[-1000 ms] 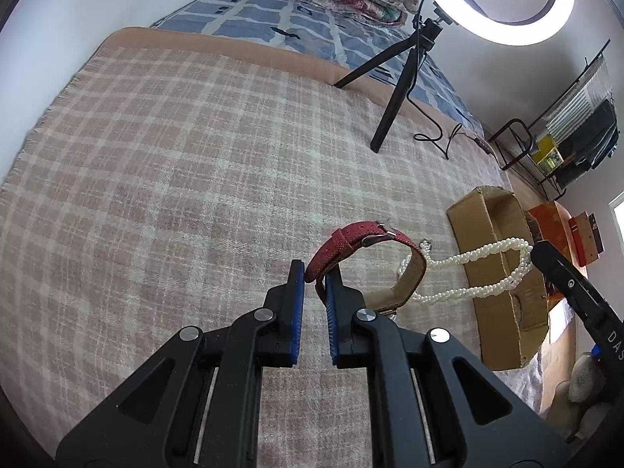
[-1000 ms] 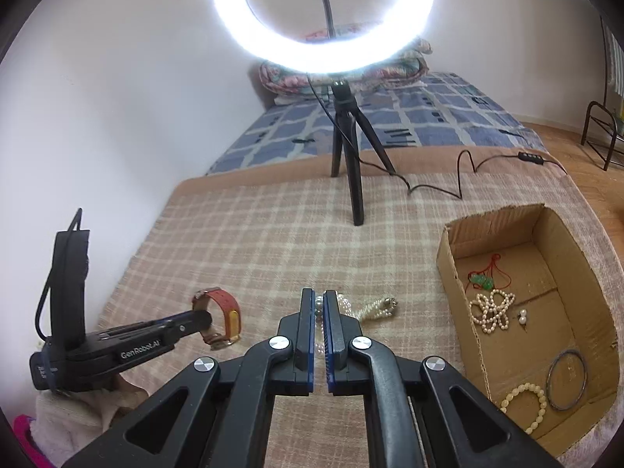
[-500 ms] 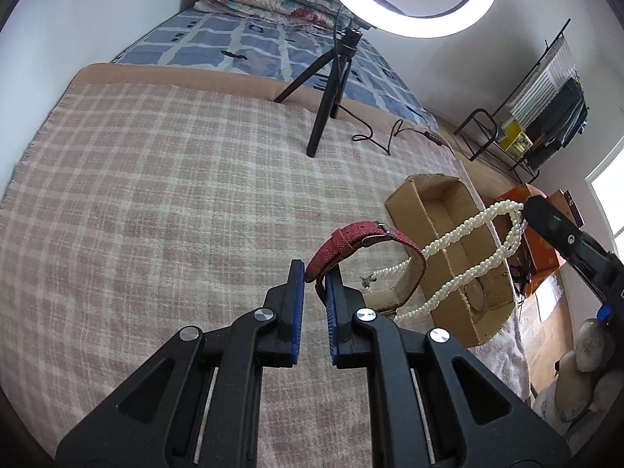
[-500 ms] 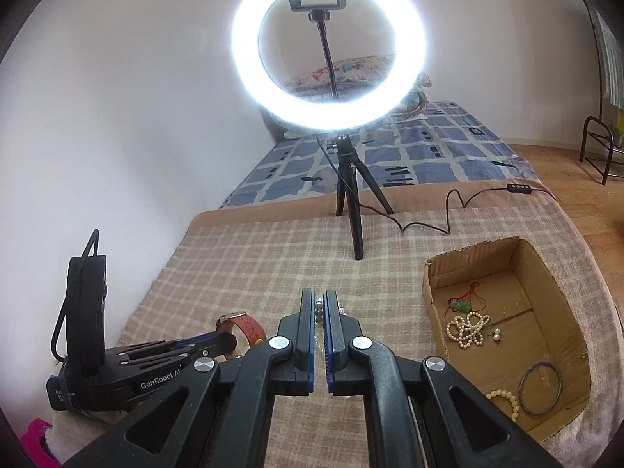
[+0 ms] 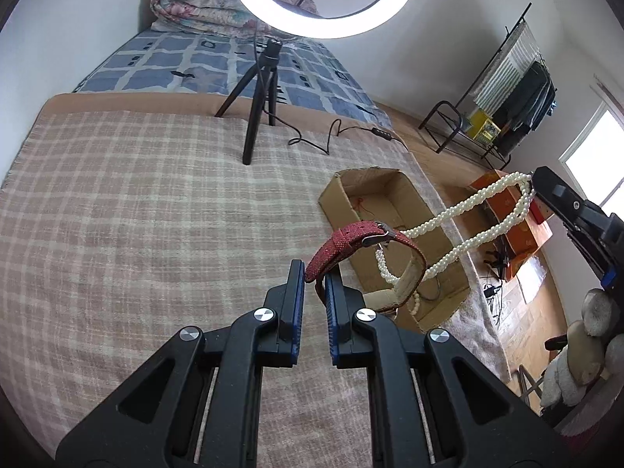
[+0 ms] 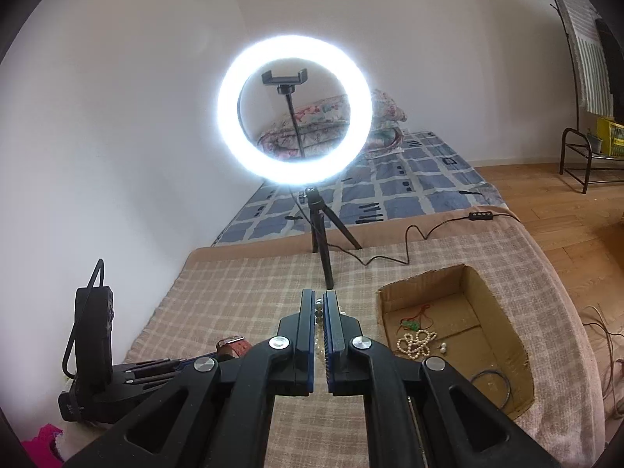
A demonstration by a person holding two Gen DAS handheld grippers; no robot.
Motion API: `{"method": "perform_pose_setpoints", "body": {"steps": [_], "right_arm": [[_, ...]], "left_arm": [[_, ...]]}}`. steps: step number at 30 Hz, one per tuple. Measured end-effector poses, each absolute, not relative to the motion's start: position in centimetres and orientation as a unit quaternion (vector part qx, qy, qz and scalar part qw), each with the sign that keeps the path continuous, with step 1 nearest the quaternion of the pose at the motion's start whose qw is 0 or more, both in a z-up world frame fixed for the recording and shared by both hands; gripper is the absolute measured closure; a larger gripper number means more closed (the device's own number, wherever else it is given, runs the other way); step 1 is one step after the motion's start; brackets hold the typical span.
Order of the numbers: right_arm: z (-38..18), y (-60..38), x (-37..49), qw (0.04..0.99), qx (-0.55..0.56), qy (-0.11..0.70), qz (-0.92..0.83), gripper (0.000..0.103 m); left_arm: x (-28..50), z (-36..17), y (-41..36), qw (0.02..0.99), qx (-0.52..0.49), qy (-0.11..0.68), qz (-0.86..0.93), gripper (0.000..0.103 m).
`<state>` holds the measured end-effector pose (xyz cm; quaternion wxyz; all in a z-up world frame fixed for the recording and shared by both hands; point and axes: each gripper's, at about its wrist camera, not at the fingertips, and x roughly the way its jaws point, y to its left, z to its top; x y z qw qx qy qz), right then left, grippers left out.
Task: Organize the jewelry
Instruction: 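Carry watch in left tool while right tool lifts pearl necklace into box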
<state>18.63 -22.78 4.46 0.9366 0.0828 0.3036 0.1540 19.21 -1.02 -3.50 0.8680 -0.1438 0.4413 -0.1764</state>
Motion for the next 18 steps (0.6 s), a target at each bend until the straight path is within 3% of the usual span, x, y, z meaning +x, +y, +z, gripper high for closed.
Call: {"method": "perform_pose_setpoints", "body": {"steps": [11,18], "right_arm": [[8.0,-29.9,18.7,0.951,0.106,0.267,0.112,0.102],[7.1,-32.6,21.1,0.951,0.112,0.273,0.095,0.102]], "left_arm": [[18.7,-3.2,-8.4,0.859,-0.116,0.449,-0.219,0.094],[19.1,-4.8,-12.5,0.85,-0.097,0.464,-0.231,0.094]]}}
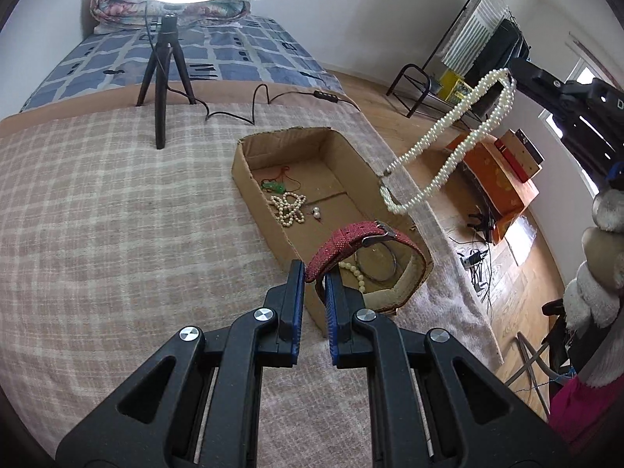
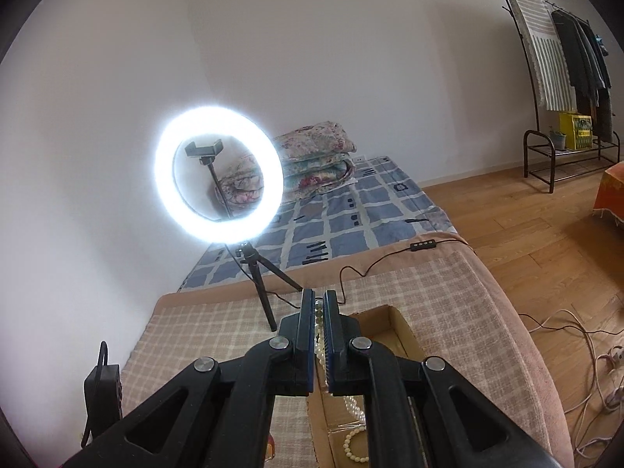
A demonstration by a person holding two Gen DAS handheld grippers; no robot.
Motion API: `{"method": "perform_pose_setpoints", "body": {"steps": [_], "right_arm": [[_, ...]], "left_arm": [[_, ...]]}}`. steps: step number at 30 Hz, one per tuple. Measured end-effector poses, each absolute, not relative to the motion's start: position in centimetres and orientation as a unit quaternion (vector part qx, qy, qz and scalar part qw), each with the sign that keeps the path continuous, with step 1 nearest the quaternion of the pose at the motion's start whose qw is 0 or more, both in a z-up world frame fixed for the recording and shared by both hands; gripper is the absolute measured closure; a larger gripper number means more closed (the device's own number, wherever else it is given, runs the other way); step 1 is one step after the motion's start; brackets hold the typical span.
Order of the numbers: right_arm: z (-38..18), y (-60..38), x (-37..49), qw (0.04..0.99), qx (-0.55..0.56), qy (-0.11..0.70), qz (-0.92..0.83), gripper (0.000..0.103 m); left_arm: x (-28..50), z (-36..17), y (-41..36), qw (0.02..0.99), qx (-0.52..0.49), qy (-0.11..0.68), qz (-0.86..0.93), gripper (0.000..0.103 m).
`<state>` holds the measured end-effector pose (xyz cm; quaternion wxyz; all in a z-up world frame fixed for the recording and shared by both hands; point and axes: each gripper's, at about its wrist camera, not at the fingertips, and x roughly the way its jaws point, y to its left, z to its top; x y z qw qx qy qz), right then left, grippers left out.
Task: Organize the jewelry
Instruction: 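Carry watch in left tool while right tool lifts pearl necklace into box, then open left tool releasing watch in box while right tool releases necklace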
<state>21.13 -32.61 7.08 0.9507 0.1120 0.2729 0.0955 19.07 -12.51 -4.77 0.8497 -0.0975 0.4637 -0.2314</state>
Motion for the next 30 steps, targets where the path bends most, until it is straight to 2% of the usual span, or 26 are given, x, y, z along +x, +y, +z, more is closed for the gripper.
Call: {"method": "perform_pose_setpoints", "body": {"steps": [14,30], "right_arm": [[3.7,-34.6,28.3,0.941,0.121,0.302,0.098,0.102],[-3.0,-34.6,33.3,0.918,0.094,0.376,0.087,0.102]], "left_arm": [[21.8,-8.0,-17.2,0.845,-0.083,0.48,-0.218,0.094],[21.7,-9.8,-20.6,0.863,-0.011,0.46,-0.21,0.094]]}}
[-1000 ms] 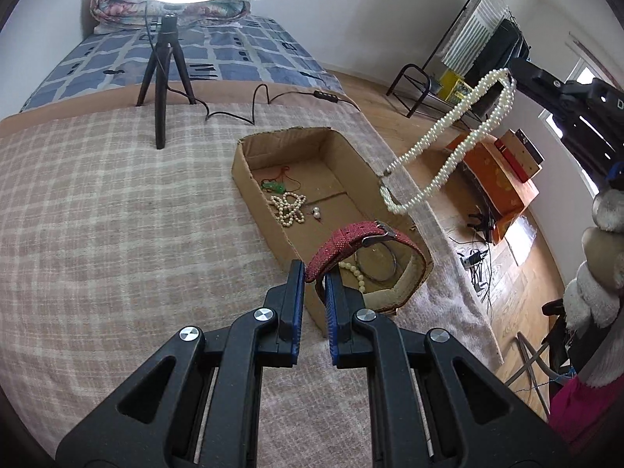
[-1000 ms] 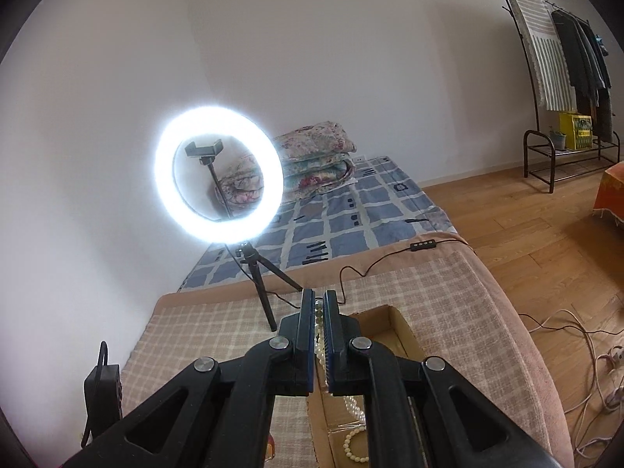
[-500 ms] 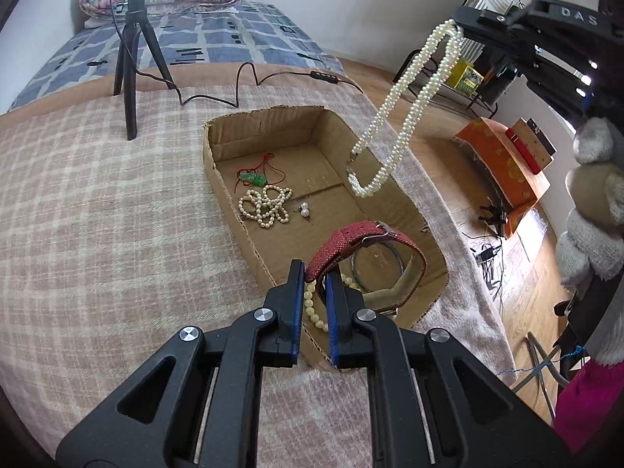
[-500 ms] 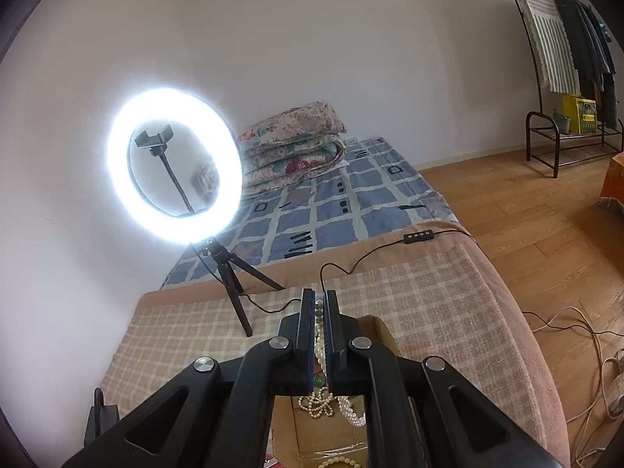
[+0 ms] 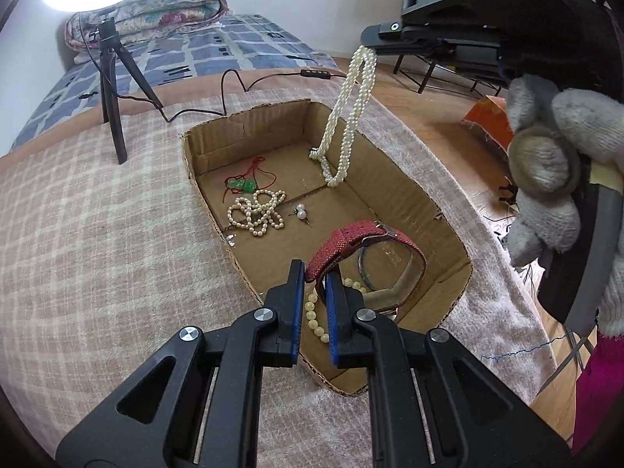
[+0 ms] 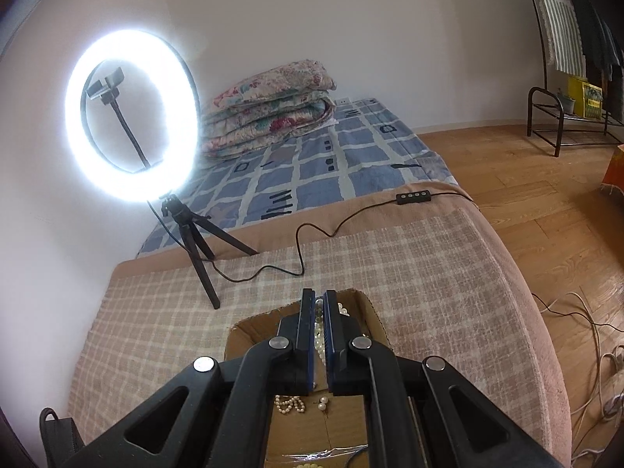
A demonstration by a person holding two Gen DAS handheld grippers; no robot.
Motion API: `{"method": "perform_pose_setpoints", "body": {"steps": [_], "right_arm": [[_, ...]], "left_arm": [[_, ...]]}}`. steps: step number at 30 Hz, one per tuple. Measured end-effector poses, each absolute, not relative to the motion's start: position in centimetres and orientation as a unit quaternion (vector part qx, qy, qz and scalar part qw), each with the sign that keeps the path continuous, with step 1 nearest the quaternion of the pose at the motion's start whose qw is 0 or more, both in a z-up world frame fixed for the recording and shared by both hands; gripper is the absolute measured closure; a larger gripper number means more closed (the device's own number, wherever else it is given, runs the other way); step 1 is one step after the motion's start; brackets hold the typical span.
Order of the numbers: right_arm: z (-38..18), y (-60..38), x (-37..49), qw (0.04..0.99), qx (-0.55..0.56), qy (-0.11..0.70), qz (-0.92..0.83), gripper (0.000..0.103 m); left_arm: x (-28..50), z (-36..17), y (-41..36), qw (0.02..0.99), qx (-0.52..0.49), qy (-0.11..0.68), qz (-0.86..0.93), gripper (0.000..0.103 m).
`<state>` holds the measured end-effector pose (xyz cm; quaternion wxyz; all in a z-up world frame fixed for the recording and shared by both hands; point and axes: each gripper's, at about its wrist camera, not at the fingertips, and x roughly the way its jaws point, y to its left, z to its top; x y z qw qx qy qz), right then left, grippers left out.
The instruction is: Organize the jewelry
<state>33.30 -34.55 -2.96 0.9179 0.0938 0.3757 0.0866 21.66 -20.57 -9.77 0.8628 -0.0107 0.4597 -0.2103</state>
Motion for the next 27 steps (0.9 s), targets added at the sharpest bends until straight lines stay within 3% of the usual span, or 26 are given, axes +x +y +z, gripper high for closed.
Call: {"method": "perform_pose_setpoints", "body": {"steps": [7,8,9,11,13,14,15,17,20,27], "right_arm": [[-4.1,-34.4,33.8,0.913,0.092,0.388,0.083,0.097],[-4.0,-34.4,33.8,0.914,0.09,0.386,0.082,0.087],[-3.9,-34.4,33.8,0.916,0.089,0.383,0.077,0.07],[-3.7,-34.4,33.8,0.919,0.086,0.379,0.07,0.057],[-3.6,-34.2,33.8,0.92,0.08,0.377,0.063,0.035],[-3.5,-34.1,33.7,0.923,0.075,0.374,0.055,0.018],[-3.3,-34.0,33.5,0.926,0.07,0.367,0.049,0.011],[-3.0,-33.9,33.4,0.929,0.061,0.362,0.041,0.01],[-2.7,-33.9,33.2,0.932,0.053,0.358,0.024,0.001],[-2.2,-33.5,32.9,0.934,0.041,0.356,0.019,0.0]], "left_arm": [[21.8,-9.8,-20.5,0.862,-0.012,0.46,-0.215,0.094],[21.7,-9.8,-20.5,0.863,-0.011,0.458,-0.213,0.093],[21.7,-9.7,-20.6,0.864,-0.009,0.456,-0.214,0.092],[21.7,-9.6,-20.6,0.864,-0.009,0.455,-0.216,0.074],[21.5,-9.4,-20.6,0.867,-0.008,0.449,-0.217,0.057],[21.4,-9.2,-20.5,0.87,-0.006,0.443,-0.215,0.051],[21.3,-9.0,-20.6,0.874,-0.003,0.436,-0.214,0.05],[21.1,-8.5,-20.6,0.878,0.001,0.428,-0.213,0.041],[21.0,-8.0,-20.5,0.883,0.0,0.419,-0.21,0.031],[20.9,-7.9,-20.3,0.884,0.006,0.42,-0.204,0.03]]}}
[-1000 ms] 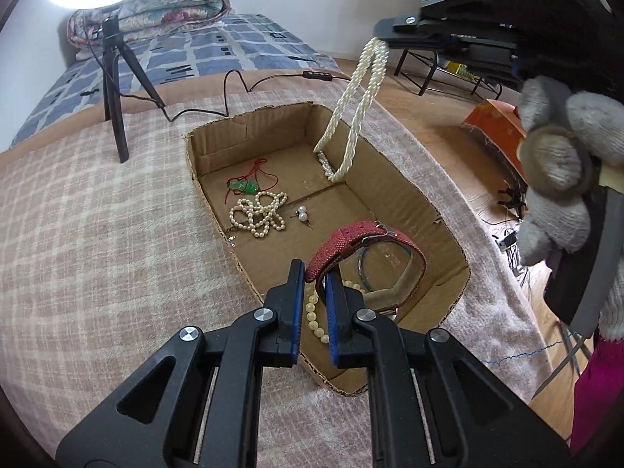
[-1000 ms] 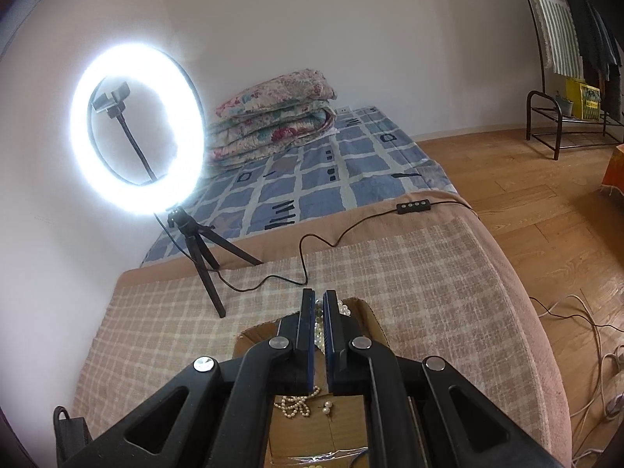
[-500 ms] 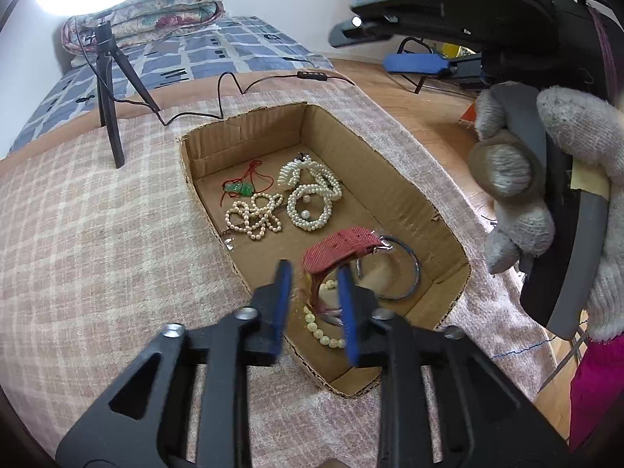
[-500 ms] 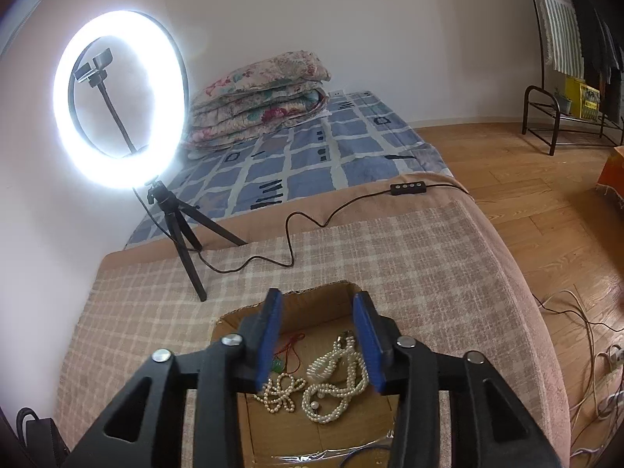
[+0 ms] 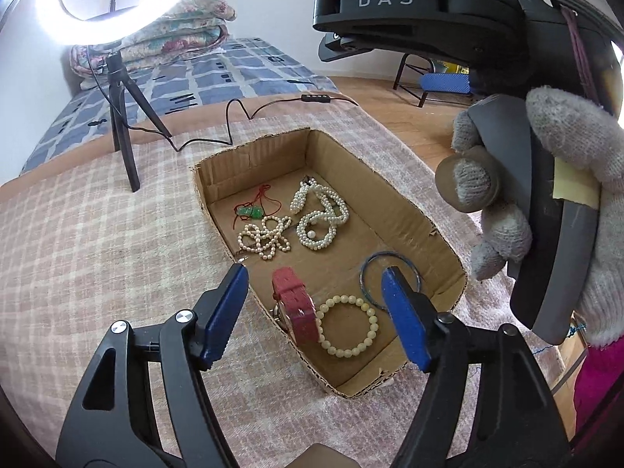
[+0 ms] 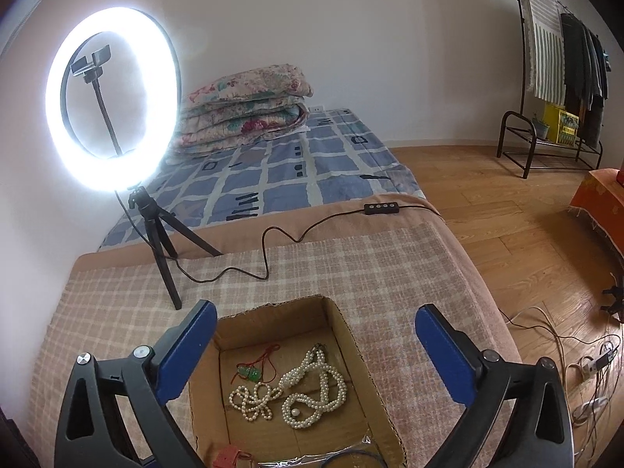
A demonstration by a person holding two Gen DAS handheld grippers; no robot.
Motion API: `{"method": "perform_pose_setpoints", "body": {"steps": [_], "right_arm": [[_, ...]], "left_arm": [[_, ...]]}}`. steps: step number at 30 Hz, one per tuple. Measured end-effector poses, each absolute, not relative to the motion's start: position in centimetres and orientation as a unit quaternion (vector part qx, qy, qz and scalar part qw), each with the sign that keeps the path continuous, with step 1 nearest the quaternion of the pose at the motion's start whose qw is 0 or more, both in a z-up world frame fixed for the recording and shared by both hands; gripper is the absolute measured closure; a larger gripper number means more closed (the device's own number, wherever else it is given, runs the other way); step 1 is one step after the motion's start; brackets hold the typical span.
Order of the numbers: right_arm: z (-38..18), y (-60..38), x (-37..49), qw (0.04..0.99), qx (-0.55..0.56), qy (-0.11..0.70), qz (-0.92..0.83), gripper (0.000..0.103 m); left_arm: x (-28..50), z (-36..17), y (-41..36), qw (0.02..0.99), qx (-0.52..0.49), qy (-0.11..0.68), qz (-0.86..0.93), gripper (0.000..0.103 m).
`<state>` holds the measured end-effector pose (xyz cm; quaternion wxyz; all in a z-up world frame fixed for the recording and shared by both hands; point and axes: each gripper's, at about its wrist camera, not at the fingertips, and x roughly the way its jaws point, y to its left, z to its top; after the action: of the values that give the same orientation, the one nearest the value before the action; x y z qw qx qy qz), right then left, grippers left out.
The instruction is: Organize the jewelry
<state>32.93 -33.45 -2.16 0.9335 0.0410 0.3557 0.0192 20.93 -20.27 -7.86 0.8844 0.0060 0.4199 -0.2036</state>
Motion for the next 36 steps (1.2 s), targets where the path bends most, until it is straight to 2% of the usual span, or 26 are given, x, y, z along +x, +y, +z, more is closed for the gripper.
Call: {"method": "perform_pose_setpoints", "body": {"steps": [36], "right_arm": [[3.8,-31.9,26.3,0.951,0.03,0.306,-0.003,0.0]], "left_arm": [[16.6,-2.8,-13.9,0.913,0.003,0.366,-0.18,0.029]]}}
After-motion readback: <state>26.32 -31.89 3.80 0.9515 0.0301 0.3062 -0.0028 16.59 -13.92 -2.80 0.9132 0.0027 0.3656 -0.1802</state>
